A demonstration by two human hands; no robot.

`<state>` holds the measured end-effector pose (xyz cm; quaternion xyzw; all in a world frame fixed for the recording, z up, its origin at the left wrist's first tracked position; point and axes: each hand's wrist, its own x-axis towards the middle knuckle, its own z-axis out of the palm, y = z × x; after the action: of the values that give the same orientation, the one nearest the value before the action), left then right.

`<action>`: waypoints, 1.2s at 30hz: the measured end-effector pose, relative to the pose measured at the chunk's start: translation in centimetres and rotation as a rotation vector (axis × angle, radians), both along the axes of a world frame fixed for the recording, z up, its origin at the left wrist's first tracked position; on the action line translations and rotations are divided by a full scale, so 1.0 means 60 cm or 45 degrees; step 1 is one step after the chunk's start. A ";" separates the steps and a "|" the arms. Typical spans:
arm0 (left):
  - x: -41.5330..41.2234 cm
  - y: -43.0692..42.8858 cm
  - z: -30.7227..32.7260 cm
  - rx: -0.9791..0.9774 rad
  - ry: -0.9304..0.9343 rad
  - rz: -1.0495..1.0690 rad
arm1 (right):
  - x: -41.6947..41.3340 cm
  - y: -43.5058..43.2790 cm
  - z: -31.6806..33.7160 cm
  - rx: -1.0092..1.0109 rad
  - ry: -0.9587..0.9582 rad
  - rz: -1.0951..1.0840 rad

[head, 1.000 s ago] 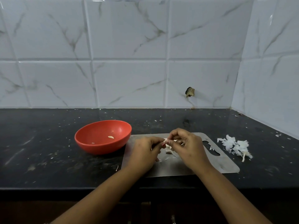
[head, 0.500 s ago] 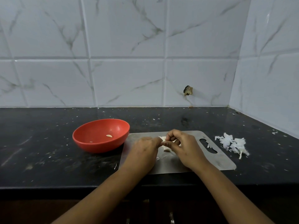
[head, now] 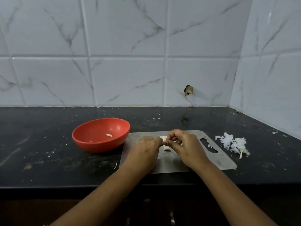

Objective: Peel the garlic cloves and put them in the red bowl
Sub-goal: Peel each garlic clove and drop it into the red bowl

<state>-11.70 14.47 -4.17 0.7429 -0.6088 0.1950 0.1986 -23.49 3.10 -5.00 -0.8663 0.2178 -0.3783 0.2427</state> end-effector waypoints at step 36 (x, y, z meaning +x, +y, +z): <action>0.020 -0.014 -0.018 -0.396 0.682 -0.164 | 0.004 0.005 -0.001 0.177 -0.162 0.148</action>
<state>-10.50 13.61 -5.27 0.6886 -0.5433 0.0701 0.4751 -23.25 3.41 -5.05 -0.8329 0.1771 -0.4017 0.3370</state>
